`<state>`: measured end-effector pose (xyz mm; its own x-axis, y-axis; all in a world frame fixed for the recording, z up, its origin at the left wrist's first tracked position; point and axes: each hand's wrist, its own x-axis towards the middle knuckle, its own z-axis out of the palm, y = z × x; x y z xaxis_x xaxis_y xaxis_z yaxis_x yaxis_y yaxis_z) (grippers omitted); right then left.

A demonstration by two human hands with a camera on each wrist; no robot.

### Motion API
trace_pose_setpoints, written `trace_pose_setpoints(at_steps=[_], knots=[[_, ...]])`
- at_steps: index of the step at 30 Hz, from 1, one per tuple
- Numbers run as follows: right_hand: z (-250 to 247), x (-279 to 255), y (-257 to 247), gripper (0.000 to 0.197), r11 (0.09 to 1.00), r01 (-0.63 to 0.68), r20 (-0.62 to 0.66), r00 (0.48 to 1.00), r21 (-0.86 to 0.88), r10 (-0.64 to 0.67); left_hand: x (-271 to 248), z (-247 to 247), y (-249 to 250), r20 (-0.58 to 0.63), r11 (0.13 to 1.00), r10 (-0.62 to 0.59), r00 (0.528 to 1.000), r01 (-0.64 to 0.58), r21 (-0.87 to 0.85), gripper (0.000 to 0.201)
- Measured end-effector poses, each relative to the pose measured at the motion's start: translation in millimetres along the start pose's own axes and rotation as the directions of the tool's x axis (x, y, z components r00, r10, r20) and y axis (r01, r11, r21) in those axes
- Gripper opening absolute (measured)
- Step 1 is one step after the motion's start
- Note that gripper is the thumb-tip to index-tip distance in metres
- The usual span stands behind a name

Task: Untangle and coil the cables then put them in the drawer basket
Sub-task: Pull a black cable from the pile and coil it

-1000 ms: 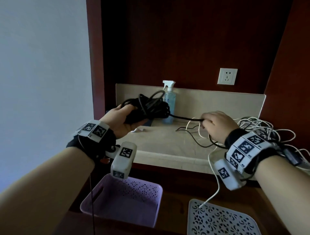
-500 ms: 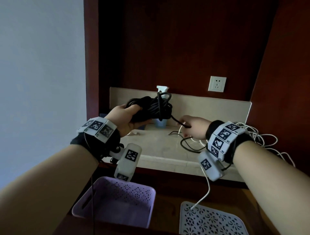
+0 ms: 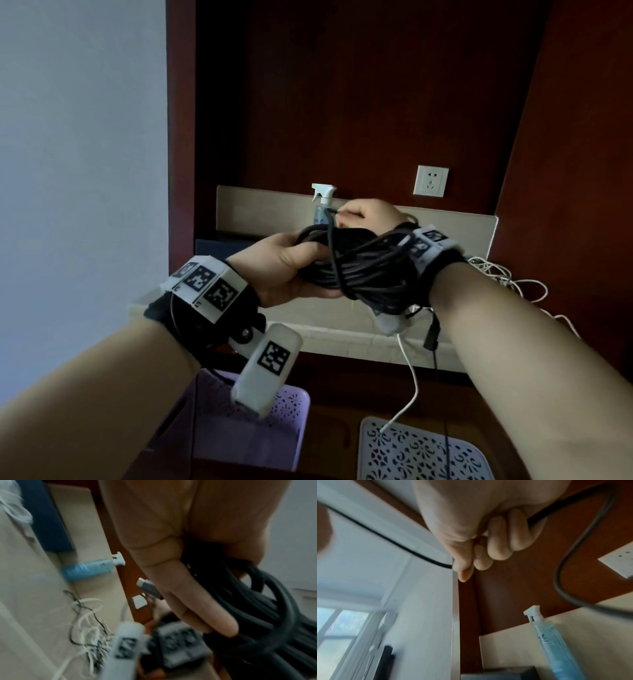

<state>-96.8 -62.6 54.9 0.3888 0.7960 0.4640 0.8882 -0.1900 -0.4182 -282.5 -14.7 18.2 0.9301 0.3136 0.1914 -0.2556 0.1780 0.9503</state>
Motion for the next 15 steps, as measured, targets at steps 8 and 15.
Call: trace_pose_setpoints(at_steps=[8,15], knots=[[27.2,-25.8,30.2,0.024,0.997,-0.053,0.006,0.999,-0.061,0.054,10.1,-29.4,14.4,-0.395,0.909,0.127,0.91,-0.266,-0.322,0.021],[59.0,-66.7,-2.5,0.026,0.905,0.156,0.099,0.987,-0.396,-0.127,46.0,-49.7,15.9,-0.523,0.841,-0.017,0.852,-0.271,-0.468,0.022]])
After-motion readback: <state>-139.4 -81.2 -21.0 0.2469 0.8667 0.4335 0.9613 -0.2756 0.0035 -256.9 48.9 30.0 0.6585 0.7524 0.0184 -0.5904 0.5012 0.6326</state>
